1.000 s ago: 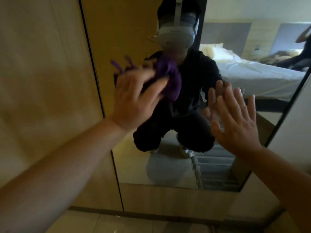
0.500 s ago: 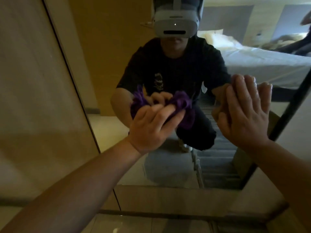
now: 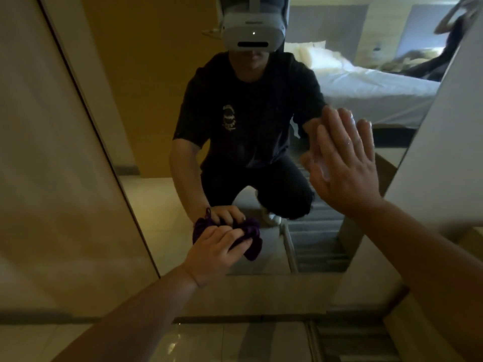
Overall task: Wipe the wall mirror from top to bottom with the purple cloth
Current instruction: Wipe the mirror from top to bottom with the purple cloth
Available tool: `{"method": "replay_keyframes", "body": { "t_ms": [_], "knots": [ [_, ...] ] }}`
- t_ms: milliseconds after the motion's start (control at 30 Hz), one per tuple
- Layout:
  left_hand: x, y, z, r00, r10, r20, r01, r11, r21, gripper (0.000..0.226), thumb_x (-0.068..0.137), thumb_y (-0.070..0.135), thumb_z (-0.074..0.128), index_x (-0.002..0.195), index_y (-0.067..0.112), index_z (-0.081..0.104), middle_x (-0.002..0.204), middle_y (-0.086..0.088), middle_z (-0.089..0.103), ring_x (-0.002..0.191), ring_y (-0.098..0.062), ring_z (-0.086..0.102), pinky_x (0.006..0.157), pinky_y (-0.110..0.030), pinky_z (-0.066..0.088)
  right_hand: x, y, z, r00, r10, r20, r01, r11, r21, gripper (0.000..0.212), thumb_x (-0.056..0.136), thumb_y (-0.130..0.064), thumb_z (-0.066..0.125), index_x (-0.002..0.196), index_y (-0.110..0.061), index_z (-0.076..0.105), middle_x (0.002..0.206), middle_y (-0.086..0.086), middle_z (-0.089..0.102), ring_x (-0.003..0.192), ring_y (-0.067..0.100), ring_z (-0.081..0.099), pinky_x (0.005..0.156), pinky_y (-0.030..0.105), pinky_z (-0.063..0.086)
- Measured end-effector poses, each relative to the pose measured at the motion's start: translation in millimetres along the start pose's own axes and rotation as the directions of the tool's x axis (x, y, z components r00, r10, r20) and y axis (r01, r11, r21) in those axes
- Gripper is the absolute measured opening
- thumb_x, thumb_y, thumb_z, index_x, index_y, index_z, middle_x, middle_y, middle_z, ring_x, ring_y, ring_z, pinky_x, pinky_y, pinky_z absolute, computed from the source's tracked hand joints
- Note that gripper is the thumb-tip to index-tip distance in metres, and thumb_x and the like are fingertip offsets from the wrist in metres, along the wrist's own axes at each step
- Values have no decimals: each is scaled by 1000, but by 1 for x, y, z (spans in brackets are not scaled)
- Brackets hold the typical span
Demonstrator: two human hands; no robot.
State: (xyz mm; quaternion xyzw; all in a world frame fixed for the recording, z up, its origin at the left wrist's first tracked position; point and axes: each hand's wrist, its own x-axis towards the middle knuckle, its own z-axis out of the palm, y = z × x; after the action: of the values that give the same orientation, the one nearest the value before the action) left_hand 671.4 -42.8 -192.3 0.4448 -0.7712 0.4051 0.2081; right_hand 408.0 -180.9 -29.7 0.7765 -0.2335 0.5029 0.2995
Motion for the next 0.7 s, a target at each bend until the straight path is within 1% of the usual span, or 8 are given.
{"method": "replay_keyframes", "body": {
  "t_ms": [67, 133, 233, 333, 433, 500, 633, 700],
  "knots": [
    [22, -9, -15, 998, -45, -49, 44, 999, -21, 34, 92, 13, 68, 125, 18, 63, 122, -7, 53, 102, -27, 57, 85, -41, 43, -9, 9, -13, 999, 32, 13, -32, 999, -5, 67, 101, -26, 50, 158, -14, 17, 160, 15, 20, 150, 32, 16, 119, 61, 18],
    [62, -21, -34, 983, -96, -159, 91, 995, -36, 32, 92, 13, 72, 124, 17, 64, 120, -7, 56, 100, -28, 59, 79, -42, 44, -22, 28, -23, 993, 92, 69, -89, 995, -50, 68, 102, -31, 45, 158, -15, 10, 161, 15, 13, 151, 33, 9, 120, 61, 13],
    [142, -44, -69, 929, -130, -345, 123, 992, -41, 25, 97, 16, 67, 122, 17, 67, 119, -7, 51, 101, -31, 55, 80, -45, 42, -34, 51, -28, 963, 183, 197, -158, 978, -137, 69, 102, -40, 43, 157, -8, 15, 164, 13, 5, 153, 30, -2, 122, 58, 5],
    [227, -67, -98, 863, -126, -489, 164, 986, 35, 22, 101, 23, 59, 119, 16, 68, 121, -10, 55, 106, -34, 56, 86, -45, 42, -35, 53, -23, 966, 168, 197, -138, 978, -157, 68, 102, -39, 43, 155, -4, 19, 163, 13, 5, 153, 30, -3, 123, 55, 3],
    [286, -75, -112, 852, -100, -514, 201, 969, 146, 24, 98, 23, 61, 119, 16, 70, 115, -14, 66, 102, -36, 63, 83, -44, 44, -36, 55, -19, 973, 155, 168, -131, 980, -148, 67, 102, -38, 40, 155, -5, 18, 162, 14, 8, 152, 30, -1, 123, 54, 2],
    [294, -68, -106, 863, -60, -501, 197, 955, 224, 24, 99, 24, 60, 119, 16, 71, 114, -13, 68, 100, -34, 65, 81, -43, 45, -38, 57, -17, 978, 141, 150, -120, 982, -143, 66, 102, -39, 40, 155, -6, 19, 162, 14, 10, 152, 31, 1, 123, 54, 4],
    [251, -40, -69, 874, 6, -487, 131, 960, 248, 23, 96, 19, 68, 118, 17, 73, 110, -11, 69, 95, -33, 65, 79, -42, 45, -40, 59, -13, 990, 109, 86, -99, 988, -114, 64, 102, -38, 43, 155, -6, 23, 160, 16, 17, 151, 32, 9, 121, 57, 10],
    [215, -21, -43, 896, 42, -441, 75, 967, 243, 28, 93, 17, 71, 122, 18, 71, 115, -9, 63, 96, -30, 63, 79, -42, 45, -40, 58, -12, 992, 109, 68, -102, 990, -100, 65, 101, -36, 45, 155, -6, 23, 160, 18, 21, 150, 36, 13, 120, 58, 12]
  ]
}}
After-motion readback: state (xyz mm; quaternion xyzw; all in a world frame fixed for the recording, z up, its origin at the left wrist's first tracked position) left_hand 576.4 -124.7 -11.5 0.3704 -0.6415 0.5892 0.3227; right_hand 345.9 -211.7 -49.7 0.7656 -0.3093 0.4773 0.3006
